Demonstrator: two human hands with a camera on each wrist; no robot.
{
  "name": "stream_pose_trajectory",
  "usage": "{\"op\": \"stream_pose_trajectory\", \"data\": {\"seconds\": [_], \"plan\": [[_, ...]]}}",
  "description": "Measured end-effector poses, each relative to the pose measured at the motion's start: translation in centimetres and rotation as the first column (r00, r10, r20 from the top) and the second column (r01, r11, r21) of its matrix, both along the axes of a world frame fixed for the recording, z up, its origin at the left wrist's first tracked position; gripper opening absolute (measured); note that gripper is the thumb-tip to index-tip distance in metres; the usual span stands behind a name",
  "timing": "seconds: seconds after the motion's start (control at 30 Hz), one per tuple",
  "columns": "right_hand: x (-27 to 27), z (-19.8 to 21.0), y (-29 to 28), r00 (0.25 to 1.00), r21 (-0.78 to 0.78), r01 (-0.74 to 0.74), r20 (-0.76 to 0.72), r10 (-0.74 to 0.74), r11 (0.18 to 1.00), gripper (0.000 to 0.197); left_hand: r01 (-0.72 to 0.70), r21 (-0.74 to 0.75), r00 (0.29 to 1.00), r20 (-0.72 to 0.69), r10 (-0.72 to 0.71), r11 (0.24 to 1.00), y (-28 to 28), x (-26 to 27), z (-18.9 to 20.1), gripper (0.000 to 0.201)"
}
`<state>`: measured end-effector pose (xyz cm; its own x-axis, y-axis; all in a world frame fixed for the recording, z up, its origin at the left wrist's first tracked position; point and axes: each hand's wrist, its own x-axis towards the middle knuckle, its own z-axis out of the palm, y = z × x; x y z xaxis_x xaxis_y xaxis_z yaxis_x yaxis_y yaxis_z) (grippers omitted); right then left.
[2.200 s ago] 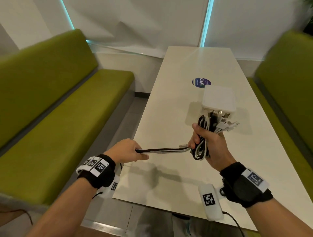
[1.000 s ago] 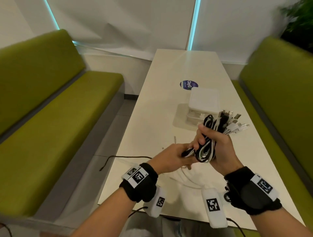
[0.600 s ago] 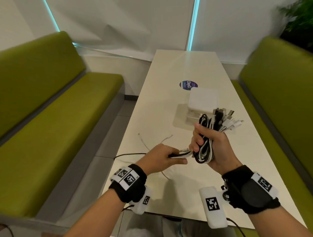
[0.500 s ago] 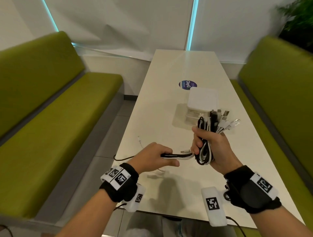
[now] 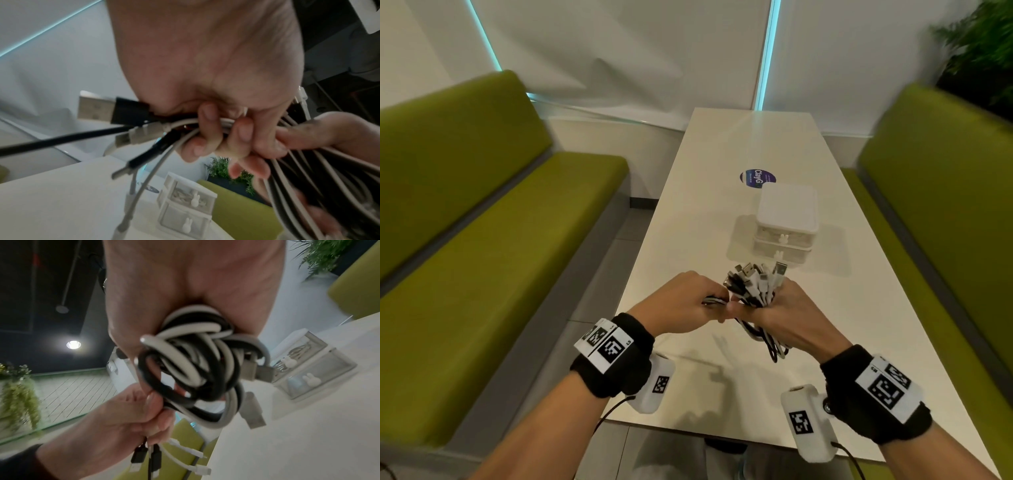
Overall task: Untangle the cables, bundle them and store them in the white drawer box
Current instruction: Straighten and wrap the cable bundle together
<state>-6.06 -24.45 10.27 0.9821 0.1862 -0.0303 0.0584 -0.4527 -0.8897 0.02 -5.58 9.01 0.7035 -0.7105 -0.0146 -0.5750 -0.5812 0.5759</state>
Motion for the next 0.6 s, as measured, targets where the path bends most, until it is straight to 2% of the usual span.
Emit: {"op": "stream_pose_trajectory", "data": {"seconds": [0.2, 0.33, 0.4, 0.47, 0.53, 0.6], "plan": [[-0.3, 0.3, -0.4, 0.996, 0.076, -0.09, -0.013, 0.091, 0.993, 0.006, 0.002, 0.08, 1.0, -0.001, -0.002, 0.997, -1.1, -0.5, 1.2, 0.018], [-0.9, 0.0, 0.3, 0.996, 0.144, -0.039, -0.076, 0.05, 0.989, 0.006, -0.065, 0.097, 0.991, 0.125, 0.053, 0.993, -1.3, -0.5, 1.5, 0.034], [-1.0, -0.4, 0.5, 0.992, 0.138, -0.035, -0.114, 0.051, 0.99, 0.013, -0.121, 0.101, 0.977, 0.186, 0.101, 0.988, -1.3, -0.3, 1.6, 0.03], [-1.3, -0.9, 0.9, 0.989, 0.141, -0.019, -0.143, 0.039, 0.99, 0.021, -0.128, 0.118, 0.967, 0.234, 0.098, 0.985, -1.3, -0.1, 1.6, 0.019], [-1.6, -1.4, 1.0, 0.987, 0.15, -0.003, -0.158, 0.027, 0.989, 0.025, -0.134, 0.132, 0.963, 0.251, 0.098, 0.982, -1.3, -0.1, 1.6, 0.017], [-2.1, -1.6, 0.7, 0.983, 0.183, 0.008, -0.182, 0.026, 0.983, 0.024, -0.142, 0.126, 0.962, 0.25, 0.107, 0.982, -1.1, -0.2, 1.3, 0.031]]}}
